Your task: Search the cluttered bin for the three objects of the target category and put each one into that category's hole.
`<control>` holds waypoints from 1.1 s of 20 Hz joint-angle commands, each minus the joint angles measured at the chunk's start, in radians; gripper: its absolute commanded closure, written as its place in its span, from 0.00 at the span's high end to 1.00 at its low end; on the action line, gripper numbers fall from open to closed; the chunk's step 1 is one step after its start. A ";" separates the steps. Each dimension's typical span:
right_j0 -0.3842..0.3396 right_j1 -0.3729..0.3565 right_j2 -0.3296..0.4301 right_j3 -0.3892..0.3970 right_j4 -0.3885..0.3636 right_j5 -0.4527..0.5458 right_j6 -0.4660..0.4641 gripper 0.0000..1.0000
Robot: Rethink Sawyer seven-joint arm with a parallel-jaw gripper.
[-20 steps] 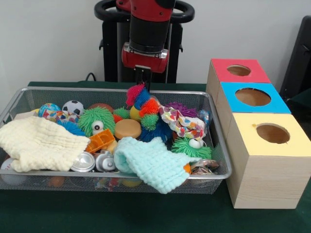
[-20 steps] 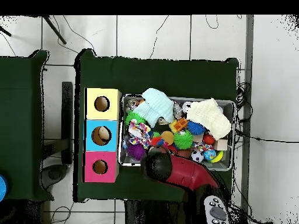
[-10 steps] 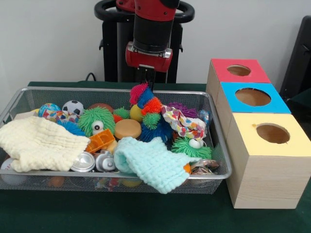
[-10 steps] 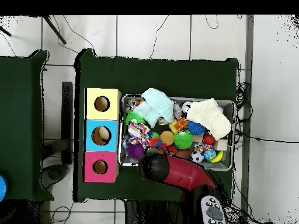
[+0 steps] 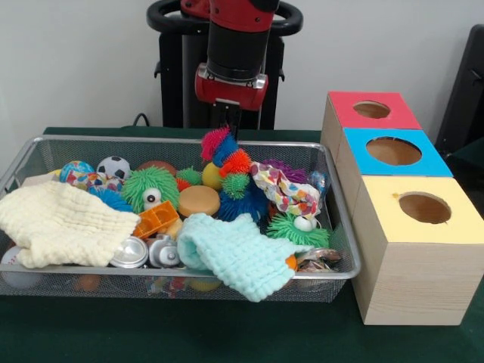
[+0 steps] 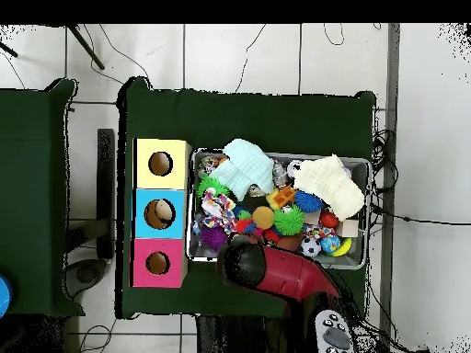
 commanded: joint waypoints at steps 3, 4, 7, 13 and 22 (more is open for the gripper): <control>0.010 -0.034 0.035 -0.019 0.044 0.123 0.167 0.00; 0.011 -0.035 0.035 -0.021 0.045 0.126 0.167 0.00; 0.016 -0.040 0.036 -0.021 0.048 0.137 0.169 0.00; 0.013 -0.039 0.042 -0.047 0.056 0.165 0.162 0.00; -0.001 -0.037 0.048 -0.080 0.059 0.203 0.151 0.00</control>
